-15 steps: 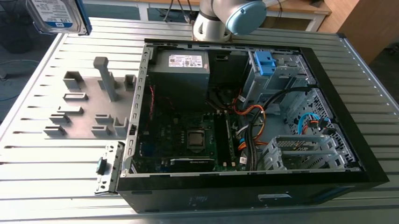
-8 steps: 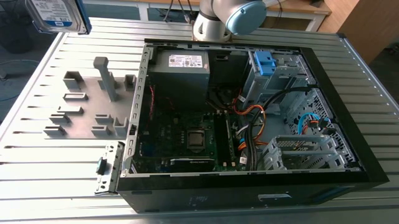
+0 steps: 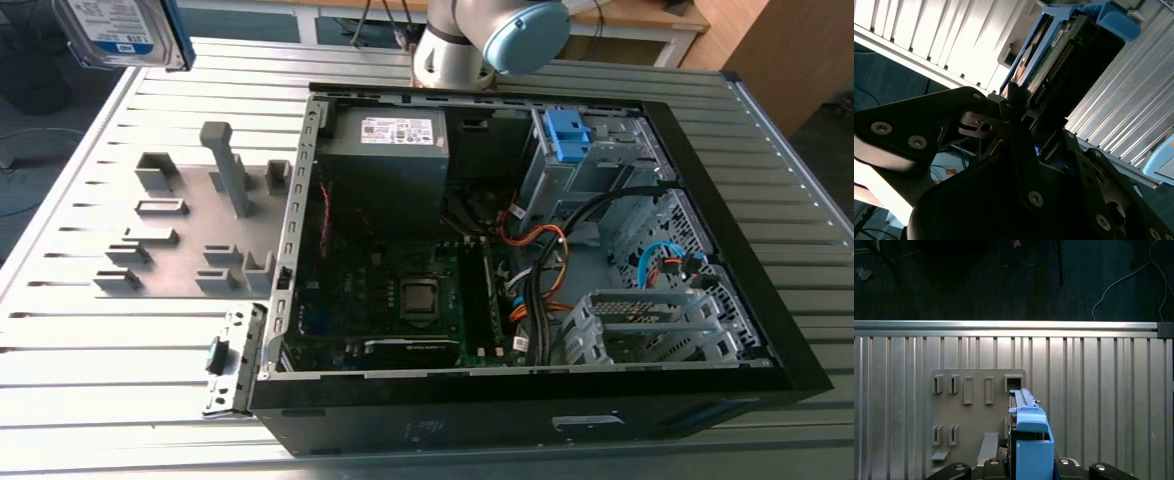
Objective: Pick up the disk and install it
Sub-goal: 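Pick up the disk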
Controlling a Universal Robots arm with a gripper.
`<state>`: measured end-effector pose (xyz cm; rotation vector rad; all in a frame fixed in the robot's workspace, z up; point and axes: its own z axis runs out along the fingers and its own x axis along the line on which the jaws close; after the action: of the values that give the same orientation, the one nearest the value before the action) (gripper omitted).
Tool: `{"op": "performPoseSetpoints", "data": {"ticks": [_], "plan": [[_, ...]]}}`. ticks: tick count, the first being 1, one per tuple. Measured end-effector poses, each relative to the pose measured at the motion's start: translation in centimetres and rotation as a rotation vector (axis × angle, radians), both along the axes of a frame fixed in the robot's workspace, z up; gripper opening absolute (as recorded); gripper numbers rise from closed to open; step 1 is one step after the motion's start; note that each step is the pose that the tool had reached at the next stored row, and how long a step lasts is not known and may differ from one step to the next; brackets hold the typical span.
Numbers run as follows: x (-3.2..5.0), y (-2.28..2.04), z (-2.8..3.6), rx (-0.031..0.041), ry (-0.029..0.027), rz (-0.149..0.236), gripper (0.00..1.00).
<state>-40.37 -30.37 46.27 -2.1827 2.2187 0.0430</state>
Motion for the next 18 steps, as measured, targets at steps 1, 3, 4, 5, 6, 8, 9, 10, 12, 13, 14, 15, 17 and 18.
{"op": "performPoseSetpoints", "data": {"ticks": [1, 3, 4, 5, 6, 8, 9, 10, 12, 13, 14, 15, 17, 18], "plan": [[0.00, 0.00, 0.04, 0.0000, -0.0001, 0.000, 0.36], [0.00, 0.00, 0.13, 0.0001, 0.0000, 0.000, 0.36], [0.00, 0.00, 0.18, 0.0001, 0.0000, 0.000, 0.36], [0.00, 0.00, 0.24, 0.0000, 0.0001, 0.000, 0.36], [0.00, 0.00, 0.29, 0.0000, 0.0000, 0.000, 0.36], [0.00, 0.00, 0.38, 0.0000, 0.0000, 0.000, 0.36], [0.00, 0.00, 0.43, 0.0000, 0.0001, 0.000, 0.36], [0.00, 0.00, 0.49, 0.0000, 0.0000, 0.000, 0.36], [0.00, 0.00, 0.65, 0.0000, -0.0001, 0.000, 0.36], [0.00, 0.00, 0.73, 0.0000, 0.0000, 0.000, 0.36], [0.00, 0.00, 0.81, 0.0000, 0.0000, 0.000, 0.36], [0.00, 0.00, 0.90, 0.0001, -0.0001, 0.000, 0.36], [0.00, 0.00, 1.11, 0.0001, -0.0001, 0.000, 0.36], [0.00, 0.00, 1.24, 0.0000, 0.0000, 0.000, 0.36]]}}
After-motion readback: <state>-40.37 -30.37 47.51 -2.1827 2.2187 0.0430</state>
